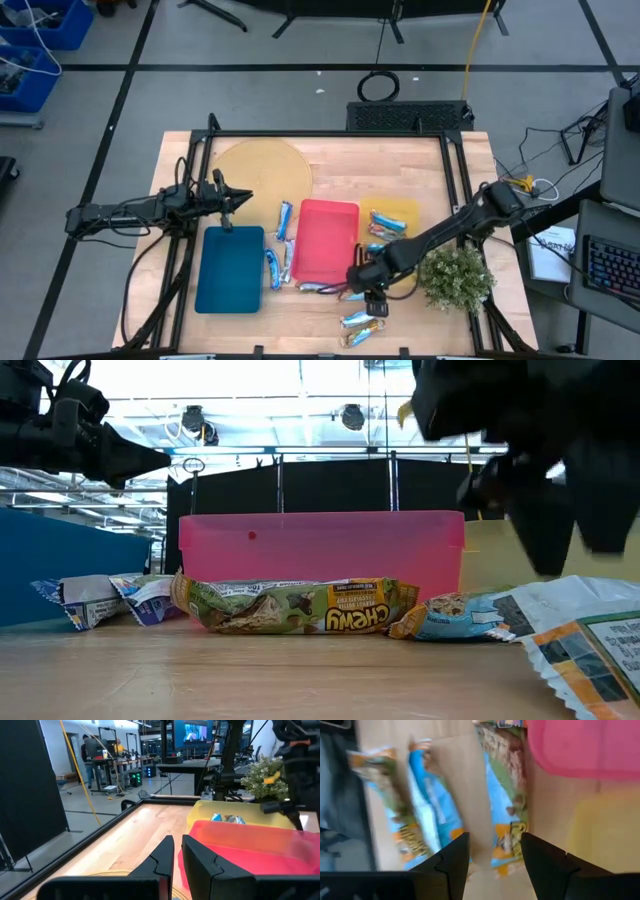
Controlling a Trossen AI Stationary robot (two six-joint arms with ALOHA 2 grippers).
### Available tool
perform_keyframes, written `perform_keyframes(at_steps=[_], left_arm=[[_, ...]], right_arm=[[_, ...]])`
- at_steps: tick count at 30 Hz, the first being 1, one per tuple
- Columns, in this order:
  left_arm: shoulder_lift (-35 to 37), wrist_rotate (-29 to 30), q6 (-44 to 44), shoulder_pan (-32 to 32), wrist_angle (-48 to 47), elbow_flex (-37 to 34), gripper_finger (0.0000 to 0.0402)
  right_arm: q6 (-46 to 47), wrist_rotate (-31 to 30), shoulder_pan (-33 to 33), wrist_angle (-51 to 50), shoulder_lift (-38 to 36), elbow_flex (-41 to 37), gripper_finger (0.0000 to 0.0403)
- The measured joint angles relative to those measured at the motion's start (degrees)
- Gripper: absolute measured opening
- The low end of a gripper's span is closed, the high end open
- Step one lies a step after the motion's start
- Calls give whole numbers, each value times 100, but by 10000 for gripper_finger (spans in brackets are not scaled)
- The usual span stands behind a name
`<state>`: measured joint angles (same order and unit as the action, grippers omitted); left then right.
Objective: Pick and place Granola Bars by type
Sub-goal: Put the yellow granola bar into the red bin
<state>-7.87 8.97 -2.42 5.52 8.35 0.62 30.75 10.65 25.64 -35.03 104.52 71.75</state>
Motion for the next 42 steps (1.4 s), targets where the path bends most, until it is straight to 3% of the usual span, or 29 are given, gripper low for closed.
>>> perform_keyframes(at_steps=[9, 18, 27, 37, 42], left_arm=[[-1, -1, 9, 0, -1, 0, 47], [1, 0, -20, 0, -1, 0, 47], [1, 2, -19, 2, -2, 2, 47], [1, 7, -31, 2, 1, 2, 47], [0, 9, -31, 2, 2, 2, 47]], right_arm=[[-275, -142, -12, 51, 384, 20, 171], [226, 182, 100, 614, 406, -7, 171], [49, 162, -6, 263, 413, -17, 161], [114, 523, -17, 213, 408, -15, 120], [112, 621, -6, 204, 386, -13, 53]])
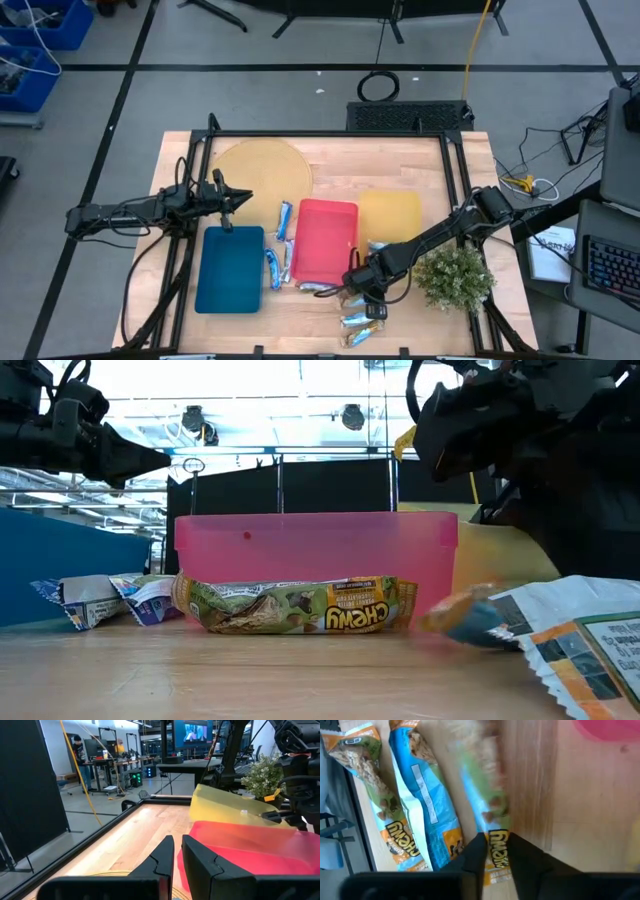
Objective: Pick and place Granola Bars by type
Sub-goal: Put the yellow granola bar into the red bin
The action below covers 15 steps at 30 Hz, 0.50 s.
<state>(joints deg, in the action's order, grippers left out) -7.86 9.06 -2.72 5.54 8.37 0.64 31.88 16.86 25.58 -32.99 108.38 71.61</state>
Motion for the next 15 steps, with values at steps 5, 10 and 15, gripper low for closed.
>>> perform_keyframes(at_steps=[5, 10, 15], left_arm=[[0, 0, -2, 0, -1, 0, 47], [-1, 0, -4, 0, -1, 0, 47], [0, 2, -7, 0, 1, 0, 47]], right_arm=[[-118, -21, 40, 38, -119, 0, 14], [-197, -160, 42, 63, -282, 0, 7], [-242, -203, 42, 171, -491, 0, 5]])
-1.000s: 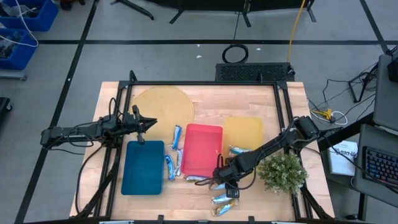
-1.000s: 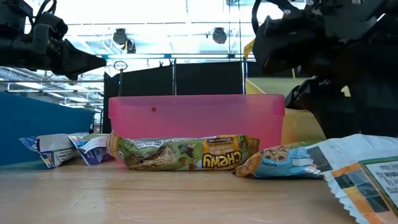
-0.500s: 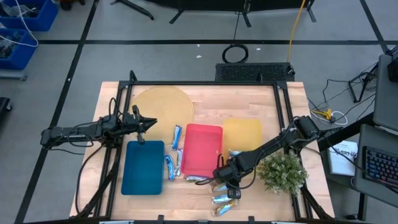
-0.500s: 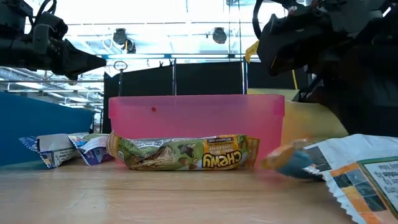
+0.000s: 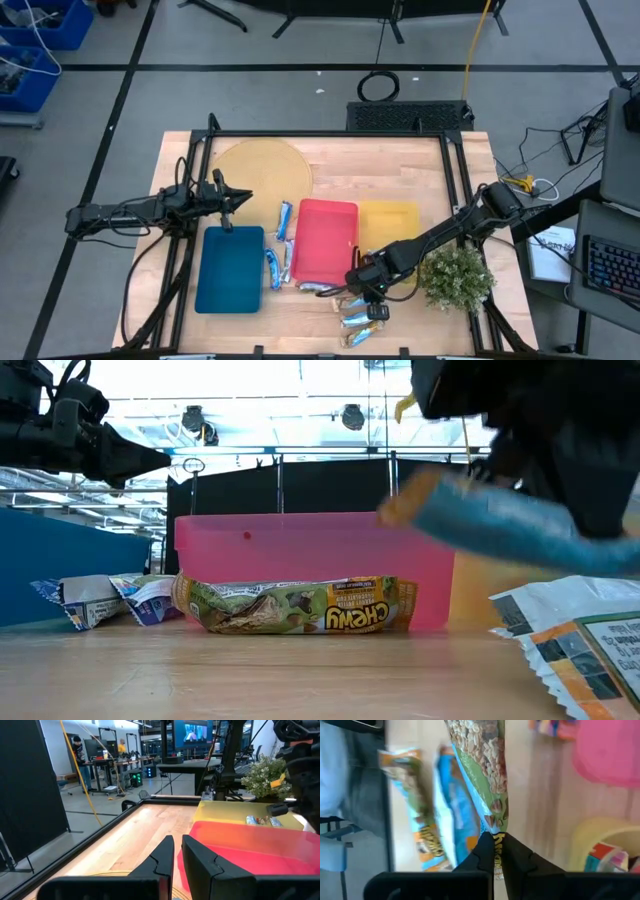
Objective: Pick and place Granola Bars by type
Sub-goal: Put the yellow granola bar into the red bin
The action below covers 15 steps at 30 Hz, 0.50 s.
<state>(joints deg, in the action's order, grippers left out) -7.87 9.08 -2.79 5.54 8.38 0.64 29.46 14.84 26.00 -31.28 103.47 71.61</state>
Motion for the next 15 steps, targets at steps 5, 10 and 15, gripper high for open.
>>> perform_keyframes(at_steps=[5, 10, 15], left_arm=[[1, 0, 0, 0, -2, 0, 47], [1, 0, 1, 0, 76, 3, 47], [0, -2, 2, 0, 72, 4, 47]], right_arm=[[-47, -237, -2, 14, -450, 0, 5], [-391, -562, -144, 321, -991, 0, 5], [-747, -744, -705, 360, -1150, 11, 3]])
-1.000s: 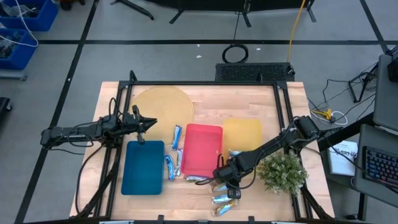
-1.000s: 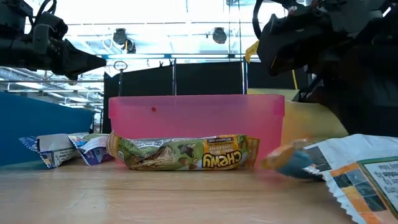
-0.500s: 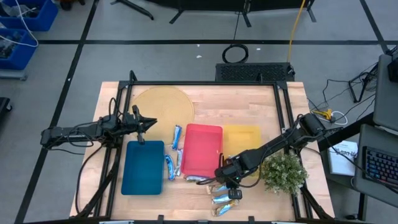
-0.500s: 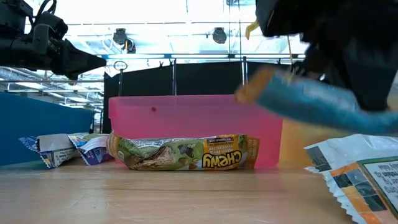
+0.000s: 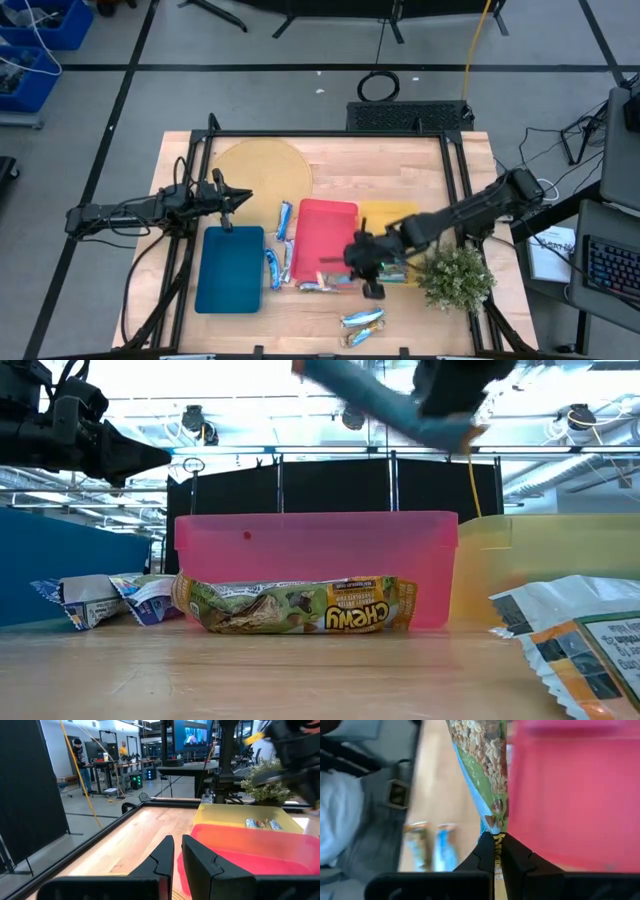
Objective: Pick and place Granola Bars by type
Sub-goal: Put the yellow granola bar into the red bin
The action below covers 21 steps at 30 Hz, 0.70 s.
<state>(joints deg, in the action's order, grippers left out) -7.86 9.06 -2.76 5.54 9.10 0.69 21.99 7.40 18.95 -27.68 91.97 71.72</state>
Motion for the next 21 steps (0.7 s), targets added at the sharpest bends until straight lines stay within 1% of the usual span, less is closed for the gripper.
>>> perform_keyframes(at_steps=[2, 4, 8, 10, 15, 17, 20, 21], left_arm=[[1, 0, 1, 0, -2, 0, 47], [1, -2, 0, 0, -19, 0, 47], [-1, -2, 0, 0, -36, 0, 47], [-1, -2, 0, 0, -34, 0, 47], [-1, -2, 0, 0, -35, 0, 47], [0, -2, 0, 0, -32, 0, 47], [0, -2, 0, 0, -34, 0, 47], [-1, -2, 0, 0, -34, 0, 47]], right_arm=[[-196, 11, -253, -18, 75, 0, 3], [-460, 192, -512, -39, 199, 68, 3], [-929, 364, -913, -327, 486, 386, 3], [-1119, 459, -1078, -519, 622, 489, 3], [-1346, 452, -1375, -519, 934, 501, 3], [-1428, 295, -1450, -503, 1018, 501, 11], [-1568, -239, -1537, -440, 1019, 501, 35], [-1578, -333, -1564, -379, 1008, 505, 43]])
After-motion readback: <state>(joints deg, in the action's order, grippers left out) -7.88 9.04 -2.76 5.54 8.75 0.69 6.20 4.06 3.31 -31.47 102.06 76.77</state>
